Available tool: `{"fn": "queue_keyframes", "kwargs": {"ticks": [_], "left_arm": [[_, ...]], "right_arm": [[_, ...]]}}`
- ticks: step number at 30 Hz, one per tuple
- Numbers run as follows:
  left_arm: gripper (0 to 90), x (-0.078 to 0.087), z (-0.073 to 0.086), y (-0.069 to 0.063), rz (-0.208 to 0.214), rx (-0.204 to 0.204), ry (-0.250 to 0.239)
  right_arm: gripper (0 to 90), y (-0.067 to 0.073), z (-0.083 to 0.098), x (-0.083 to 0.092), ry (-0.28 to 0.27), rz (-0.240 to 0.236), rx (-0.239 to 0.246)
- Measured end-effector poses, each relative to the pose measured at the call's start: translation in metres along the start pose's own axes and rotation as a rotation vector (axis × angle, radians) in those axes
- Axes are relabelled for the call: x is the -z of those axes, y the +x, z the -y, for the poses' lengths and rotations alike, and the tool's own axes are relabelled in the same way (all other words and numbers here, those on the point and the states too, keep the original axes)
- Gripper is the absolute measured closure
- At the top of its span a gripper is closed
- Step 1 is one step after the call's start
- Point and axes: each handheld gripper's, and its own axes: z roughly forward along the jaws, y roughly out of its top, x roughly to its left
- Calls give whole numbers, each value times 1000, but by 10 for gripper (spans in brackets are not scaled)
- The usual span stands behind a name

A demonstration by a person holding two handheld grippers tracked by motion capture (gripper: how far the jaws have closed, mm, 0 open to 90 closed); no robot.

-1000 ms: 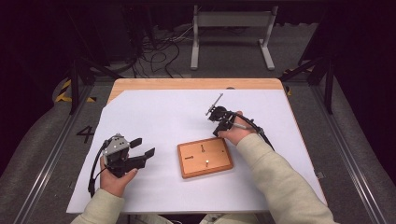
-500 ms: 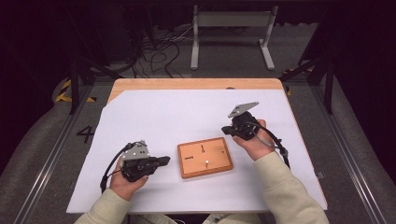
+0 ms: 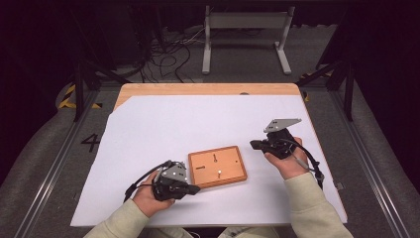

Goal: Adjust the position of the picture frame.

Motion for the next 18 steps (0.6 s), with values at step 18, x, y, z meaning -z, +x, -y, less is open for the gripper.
{"fn": "queue_keyframes", "kwargs": {"ticks": [18], "left_arm": [[900, -17, -2, 10, -133, 15, 127]], "right_arm": [[900, -2, 12, 14, -2, 40, -12]]}}
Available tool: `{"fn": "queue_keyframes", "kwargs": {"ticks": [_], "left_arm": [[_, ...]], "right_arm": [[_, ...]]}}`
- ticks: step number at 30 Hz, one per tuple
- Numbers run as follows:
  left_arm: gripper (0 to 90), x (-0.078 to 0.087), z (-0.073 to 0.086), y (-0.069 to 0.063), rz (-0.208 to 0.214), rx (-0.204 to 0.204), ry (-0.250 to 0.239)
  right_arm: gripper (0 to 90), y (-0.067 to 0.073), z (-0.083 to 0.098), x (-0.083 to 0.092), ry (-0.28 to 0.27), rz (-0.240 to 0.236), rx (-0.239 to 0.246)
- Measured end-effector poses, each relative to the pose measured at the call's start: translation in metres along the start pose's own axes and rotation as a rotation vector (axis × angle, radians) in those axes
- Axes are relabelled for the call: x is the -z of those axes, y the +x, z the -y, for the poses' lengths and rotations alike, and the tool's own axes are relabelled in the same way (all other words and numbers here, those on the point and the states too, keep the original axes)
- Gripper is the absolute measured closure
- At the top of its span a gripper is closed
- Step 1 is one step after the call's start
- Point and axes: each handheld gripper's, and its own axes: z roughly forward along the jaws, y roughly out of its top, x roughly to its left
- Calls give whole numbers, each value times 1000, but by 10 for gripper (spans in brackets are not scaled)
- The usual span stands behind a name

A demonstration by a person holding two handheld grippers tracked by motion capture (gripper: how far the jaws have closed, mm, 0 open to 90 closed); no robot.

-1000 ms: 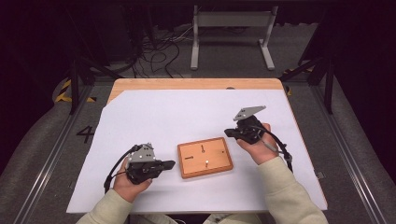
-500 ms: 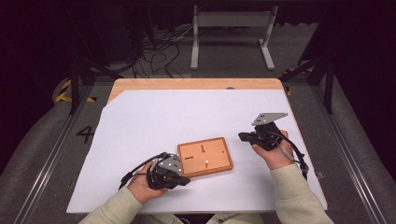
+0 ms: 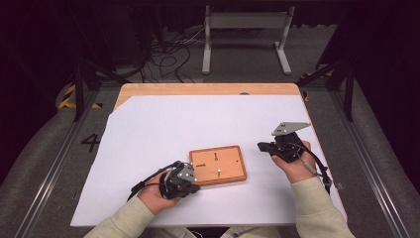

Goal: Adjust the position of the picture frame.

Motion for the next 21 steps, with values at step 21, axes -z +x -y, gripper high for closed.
{"fn": "queue_keyframes", "kwargs": {"ticks": [21], "left_arm": [[658, 57, 9, 21, -50, 128, -456]], "right_arm": [[679, 4, 15, 25, -157, 35, 40]]}}
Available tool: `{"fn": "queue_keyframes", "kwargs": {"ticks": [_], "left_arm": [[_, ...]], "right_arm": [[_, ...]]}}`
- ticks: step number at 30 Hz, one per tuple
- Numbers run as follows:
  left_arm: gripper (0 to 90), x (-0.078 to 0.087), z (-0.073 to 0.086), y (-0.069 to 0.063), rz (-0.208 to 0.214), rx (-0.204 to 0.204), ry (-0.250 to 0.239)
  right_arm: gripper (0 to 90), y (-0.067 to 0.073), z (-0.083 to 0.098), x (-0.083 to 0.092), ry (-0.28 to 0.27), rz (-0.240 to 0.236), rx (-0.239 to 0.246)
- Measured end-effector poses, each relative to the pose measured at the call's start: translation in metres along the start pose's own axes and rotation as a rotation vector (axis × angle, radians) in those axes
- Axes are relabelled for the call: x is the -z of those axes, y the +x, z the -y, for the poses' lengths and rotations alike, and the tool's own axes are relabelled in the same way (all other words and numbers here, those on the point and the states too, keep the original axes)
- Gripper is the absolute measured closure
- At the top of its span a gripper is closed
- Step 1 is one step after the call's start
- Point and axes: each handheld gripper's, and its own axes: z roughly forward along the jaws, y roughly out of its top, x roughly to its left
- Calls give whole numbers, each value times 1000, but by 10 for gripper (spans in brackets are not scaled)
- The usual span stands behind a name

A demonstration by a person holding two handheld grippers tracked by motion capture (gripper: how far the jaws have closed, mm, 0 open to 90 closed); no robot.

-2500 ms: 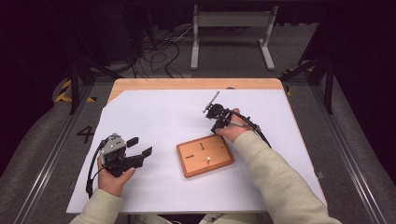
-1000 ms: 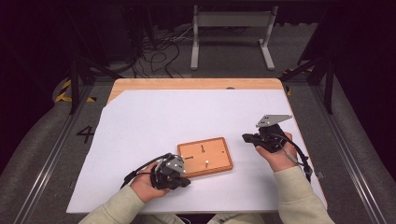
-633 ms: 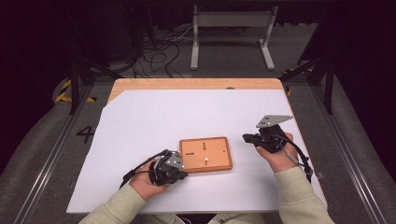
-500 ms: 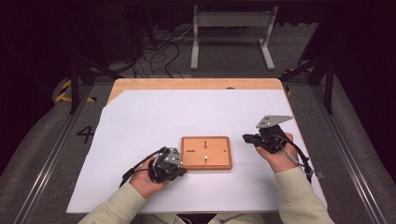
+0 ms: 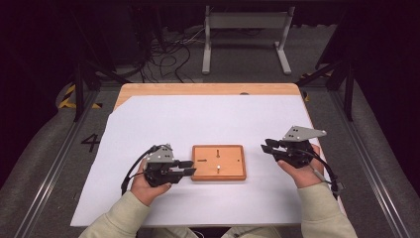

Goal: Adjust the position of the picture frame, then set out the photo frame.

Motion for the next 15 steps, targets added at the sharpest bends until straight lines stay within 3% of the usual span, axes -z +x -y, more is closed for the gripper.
{"fn": "queue_keyframes", "kwargs": {"ticks": [2, 3, 8, 11, 15], "left_arm": [[643, 5, -1, 2, -38, 19, -44], [581, 7, -1, 4, -66, 34, -65], [468, 7, -1, 8, -110, 59, -108], [422, 4, -2, 9, -129, 67, -112], [361, -1, -3, 11, -119, 93, -143]], "right_arm": [[647, 0, 3, 2, -11, -1, -5], [635, -2, 6, 3, -17, 10, -6], [577, -6, 10, 5, -19, 28, -38], [560, -8, 11, 5, -22, 28, -41], [552, -10, 11, 5, -22, 28, -53]]}}
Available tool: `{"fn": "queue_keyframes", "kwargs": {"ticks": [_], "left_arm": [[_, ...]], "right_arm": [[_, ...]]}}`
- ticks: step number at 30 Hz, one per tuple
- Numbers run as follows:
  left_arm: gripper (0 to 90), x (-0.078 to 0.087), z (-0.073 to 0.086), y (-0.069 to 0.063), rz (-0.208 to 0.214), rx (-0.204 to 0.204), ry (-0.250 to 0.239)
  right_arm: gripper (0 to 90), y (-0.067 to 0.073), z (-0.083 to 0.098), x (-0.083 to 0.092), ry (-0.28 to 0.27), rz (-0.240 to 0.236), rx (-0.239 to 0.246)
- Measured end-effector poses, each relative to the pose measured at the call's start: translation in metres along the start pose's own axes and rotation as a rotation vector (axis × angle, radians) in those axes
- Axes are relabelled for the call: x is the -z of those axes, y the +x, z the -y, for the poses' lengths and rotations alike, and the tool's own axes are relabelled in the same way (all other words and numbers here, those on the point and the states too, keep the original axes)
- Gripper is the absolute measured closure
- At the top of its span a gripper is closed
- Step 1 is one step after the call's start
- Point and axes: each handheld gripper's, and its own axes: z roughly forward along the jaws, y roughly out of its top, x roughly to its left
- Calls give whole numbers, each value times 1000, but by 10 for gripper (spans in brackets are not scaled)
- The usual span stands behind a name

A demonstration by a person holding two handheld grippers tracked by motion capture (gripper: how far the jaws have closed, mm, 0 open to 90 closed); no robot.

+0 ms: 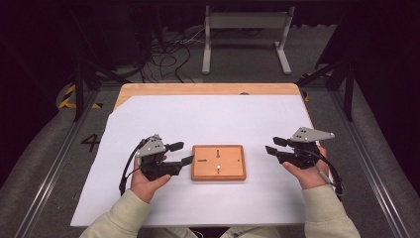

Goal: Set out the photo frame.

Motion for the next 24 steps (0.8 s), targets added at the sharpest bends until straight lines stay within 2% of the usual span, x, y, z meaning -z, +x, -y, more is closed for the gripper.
{"fn": "queue_keyframes", "kwargs": {"ticks": [2, 7, 10, 14, 17, 18, 21, 24], "left_arm": [[340, -4, -1, 0, 9, 19, -9], [318, -18, -1, -5, 4, -11, -4], [317, -28, 0, -7, 9, -15, 7], [327, -40, 1, -11, 29, -28, 40], [338, -51, 0, -18, 50, -60, 88], [335, -55, 0, -21, 67, -68, 98], [330, -60, 1, -23, 78, -79, 112], [338, -69, 4, -28, 102, -114, 142]], "right_arm": [[548, 0, 0, 0, 3, 3, -1], [513, 1, -2, 1, 20, 2, -13], [503, 2, -4, 3, 13, 7, -7], [501, 2, -4, 4, 8, 9, -3], [500, 1, -1, 4, 14, 13, -16], [500, 1, -1, 4, 14, 15, -21], [501, 2, -1, 3, 15, 16, -20], [501, 3, 0, 4, 16, 15, -18]]}}
